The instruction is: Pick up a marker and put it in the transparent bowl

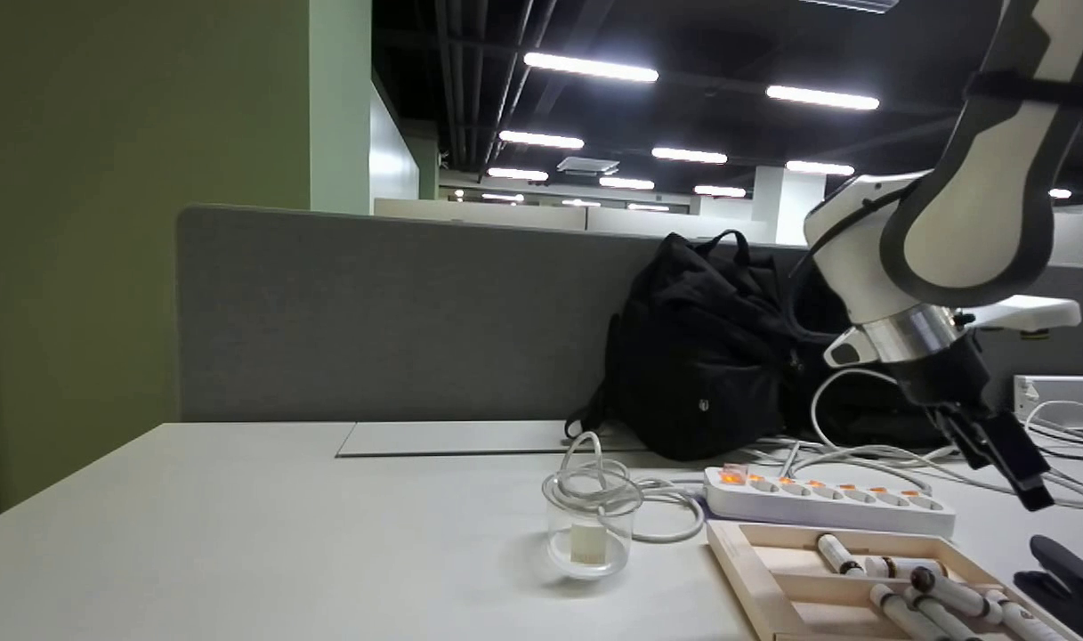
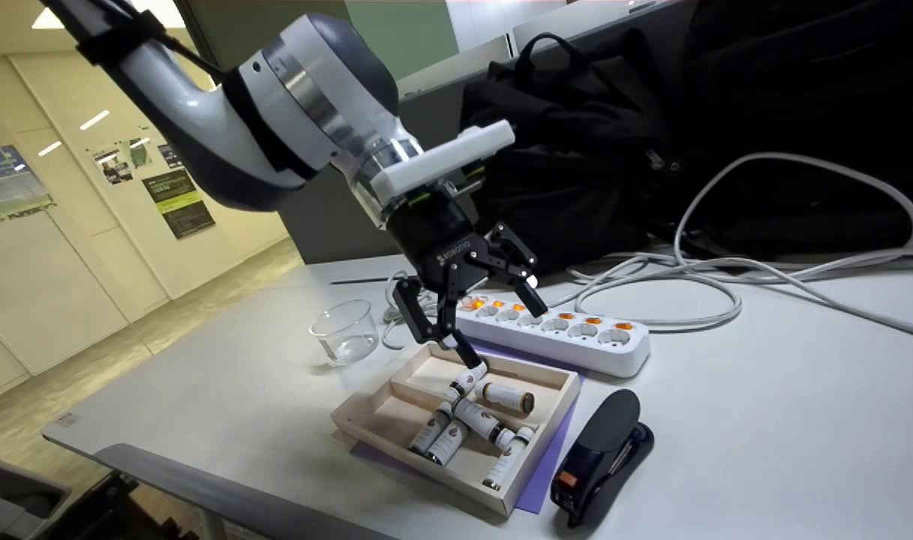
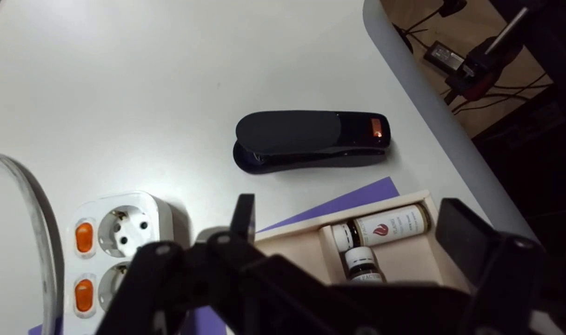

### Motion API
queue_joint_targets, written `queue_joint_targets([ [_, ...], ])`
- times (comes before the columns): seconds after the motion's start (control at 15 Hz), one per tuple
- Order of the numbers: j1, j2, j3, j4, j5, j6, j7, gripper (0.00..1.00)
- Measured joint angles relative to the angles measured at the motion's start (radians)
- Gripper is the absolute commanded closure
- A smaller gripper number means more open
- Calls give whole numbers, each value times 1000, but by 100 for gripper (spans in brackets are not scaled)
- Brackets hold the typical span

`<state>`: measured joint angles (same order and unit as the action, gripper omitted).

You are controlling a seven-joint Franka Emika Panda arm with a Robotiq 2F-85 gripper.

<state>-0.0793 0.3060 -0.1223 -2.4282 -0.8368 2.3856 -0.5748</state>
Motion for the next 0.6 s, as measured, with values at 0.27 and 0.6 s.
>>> queue_joint_targets([
  [0.27, 10, 118, 29, 43, -23, -2, 50, 0],
  [0.6, 20, 213, 50, 85, -28, -4, 98, 0],
])
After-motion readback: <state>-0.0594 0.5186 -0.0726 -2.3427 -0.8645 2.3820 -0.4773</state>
